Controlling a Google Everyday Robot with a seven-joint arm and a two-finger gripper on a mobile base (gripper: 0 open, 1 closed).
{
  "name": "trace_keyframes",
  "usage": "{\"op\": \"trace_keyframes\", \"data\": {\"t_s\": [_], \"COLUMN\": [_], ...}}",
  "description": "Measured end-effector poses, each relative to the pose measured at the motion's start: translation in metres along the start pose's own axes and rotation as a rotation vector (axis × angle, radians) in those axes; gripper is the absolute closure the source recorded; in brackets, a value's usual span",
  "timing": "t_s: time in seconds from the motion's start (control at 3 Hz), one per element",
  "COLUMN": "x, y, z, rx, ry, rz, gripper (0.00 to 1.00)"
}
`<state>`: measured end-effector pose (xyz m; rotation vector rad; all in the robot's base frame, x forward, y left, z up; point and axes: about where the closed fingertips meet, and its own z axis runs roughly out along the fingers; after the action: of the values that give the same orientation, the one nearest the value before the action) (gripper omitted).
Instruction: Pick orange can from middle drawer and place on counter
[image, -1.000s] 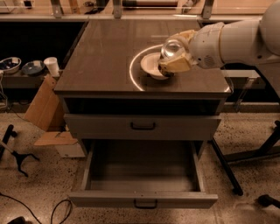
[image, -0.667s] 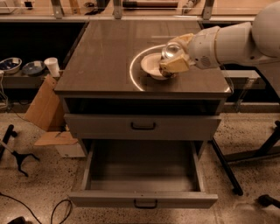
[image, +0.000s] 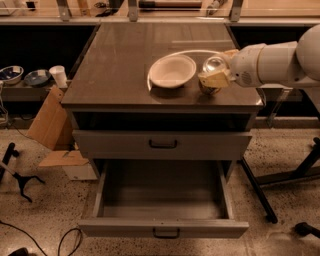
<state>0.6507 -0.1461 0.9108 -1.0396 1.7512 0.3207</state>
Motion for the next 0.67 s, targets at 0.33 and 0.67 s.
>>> {"op": "trace_keyframes", "data": {"t_s": [0.33, 0.67], "x": [0.008, 0.008], "y": [-0.005, -0.006], "z": [-0.020, -0.033], "rx": [0.059, 0.091], "ry": [-0.015, -0.026], "rz": [0.023, 0.029], "gripper": [1.00, 1.00]}}
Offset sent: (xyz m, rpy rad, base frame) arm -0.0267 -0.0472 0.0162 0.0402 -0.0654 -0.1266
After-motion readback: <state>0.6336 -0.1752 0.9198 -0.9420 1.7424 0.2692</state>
